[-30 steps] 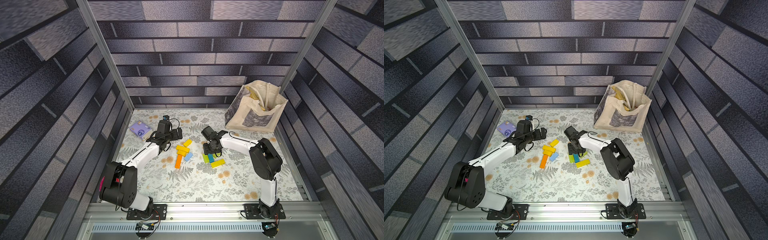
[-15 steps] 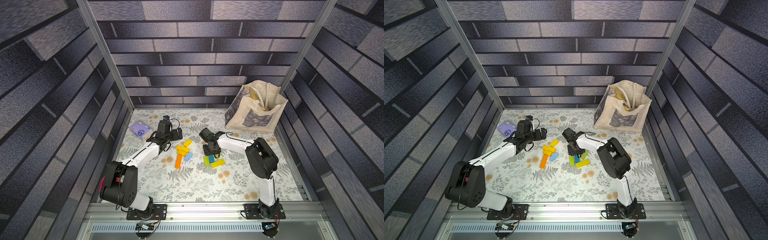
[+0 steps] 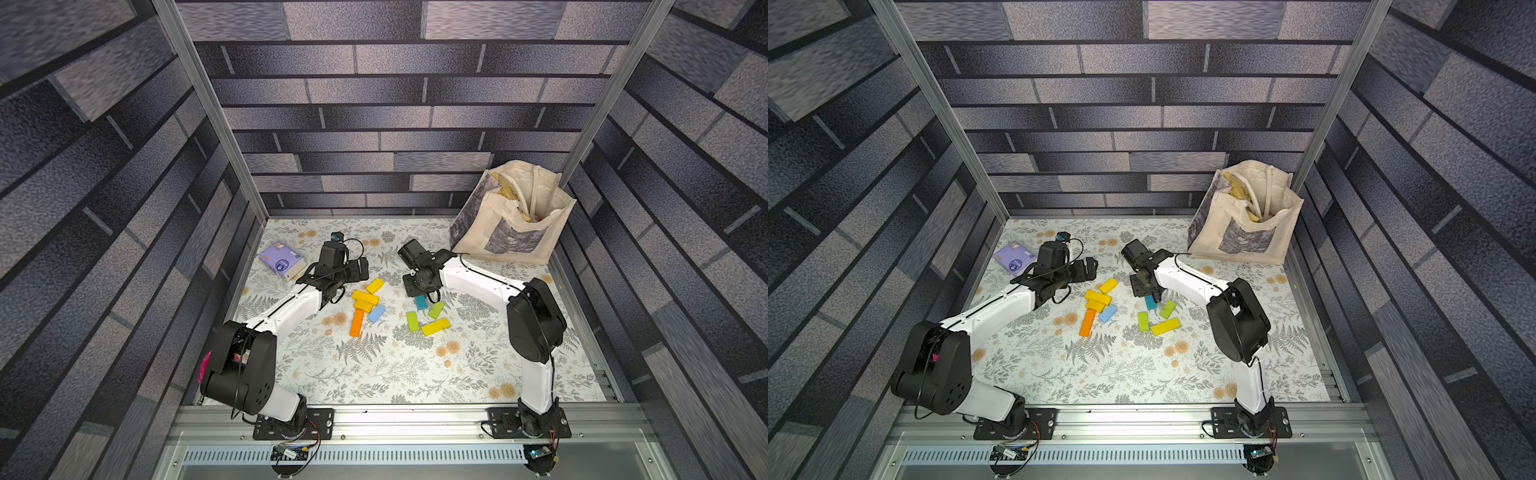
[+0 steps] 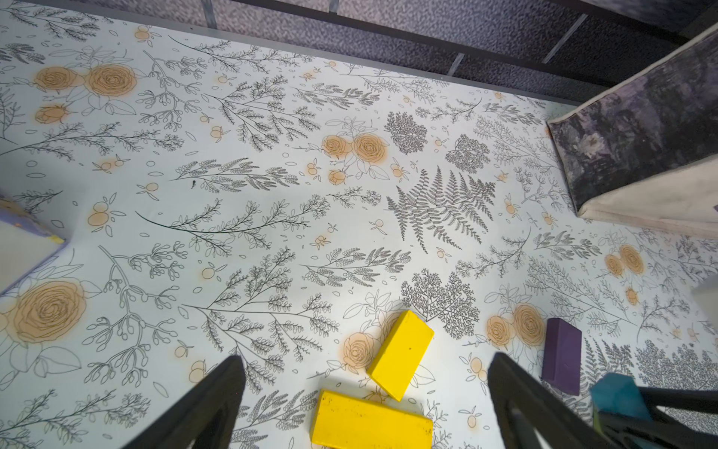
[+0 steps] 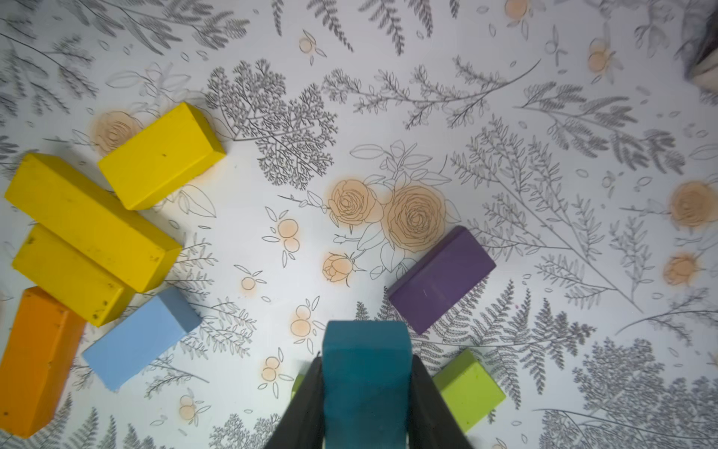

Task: Assemble the letter p with building blocks
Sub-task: Pick up the building block from the center of the board, then place the building block at the center of the board.

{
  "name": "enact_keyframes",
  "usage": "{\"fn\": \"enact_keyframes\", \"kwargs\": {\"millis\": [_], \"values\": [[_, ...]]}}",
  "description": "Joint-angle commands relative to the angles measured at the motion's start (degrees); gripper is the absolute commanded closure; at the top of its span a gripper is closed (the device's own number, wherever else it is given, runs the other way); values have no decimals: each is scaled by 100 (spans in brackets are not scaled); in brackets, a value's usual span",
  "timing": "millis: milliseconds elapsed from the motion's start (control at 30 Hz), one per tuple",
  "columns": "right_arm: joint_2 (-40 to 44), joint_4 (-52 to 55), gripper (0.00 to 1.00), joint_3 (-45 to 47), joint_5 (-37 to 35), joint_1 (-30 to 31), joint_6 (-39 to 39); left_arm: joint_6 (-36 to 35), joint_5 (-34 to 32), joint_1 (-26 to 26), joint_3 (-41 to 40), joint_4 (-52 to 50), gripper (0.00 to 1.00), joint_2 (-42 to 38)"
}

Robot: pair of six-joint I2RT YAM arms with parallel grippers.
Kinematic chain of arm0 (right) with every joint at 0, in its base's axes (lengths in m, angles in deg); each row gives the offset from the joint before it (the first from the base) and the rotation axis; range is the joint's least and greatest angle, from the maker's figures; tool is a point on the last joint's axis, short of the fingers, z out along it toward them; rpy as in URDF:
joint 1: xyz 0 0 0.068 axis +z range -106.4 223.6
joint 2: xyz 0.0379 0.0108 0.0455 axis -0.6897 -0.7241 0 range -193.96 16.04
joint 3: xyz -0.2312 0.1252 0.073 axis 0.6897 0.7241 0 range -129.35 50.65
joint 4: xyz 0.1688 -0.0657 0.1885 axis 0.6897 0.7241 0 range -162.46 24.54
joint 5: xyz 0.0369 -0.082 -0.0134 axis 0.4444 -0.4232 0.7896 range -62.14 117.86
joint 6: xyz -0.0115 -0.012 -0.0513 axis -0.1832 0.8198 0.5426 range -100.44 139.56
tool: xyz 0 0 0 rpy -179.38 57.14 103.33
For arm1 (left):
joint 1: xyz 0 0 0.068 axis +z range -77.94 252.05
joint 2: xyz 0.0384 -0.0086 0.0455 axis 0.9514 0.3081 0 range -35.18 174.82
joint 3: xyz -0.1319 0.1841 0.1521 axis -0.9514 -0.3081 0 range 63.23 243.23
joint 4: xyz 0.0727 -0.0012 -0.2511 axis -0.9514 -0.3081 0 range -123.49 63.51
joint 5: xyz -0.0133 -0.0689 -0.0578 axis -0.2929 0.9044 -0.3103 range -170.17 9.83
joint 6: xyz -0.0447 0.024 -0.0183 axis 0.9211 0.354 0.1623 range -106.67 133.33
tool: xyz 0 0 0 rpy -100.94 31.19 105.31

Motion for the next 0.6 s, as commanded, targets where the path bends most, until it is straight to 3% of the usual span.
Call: {"fn": "enact_keyframes", "kwargs": {"millis": [0, 300, 567], "values": [[398, 510, 86, -215, -292, -262, 609, 46, 17, -161, 185, -49, 0, 114], [843, -97, 82, 930, 301, -1384, 2120, 66, 0, -487, 449, -108, 0, 324], [224, -124, 83, 807, 487, -1539, 2798, 195, 72, -617, 597, -106, 0, 433]]}}
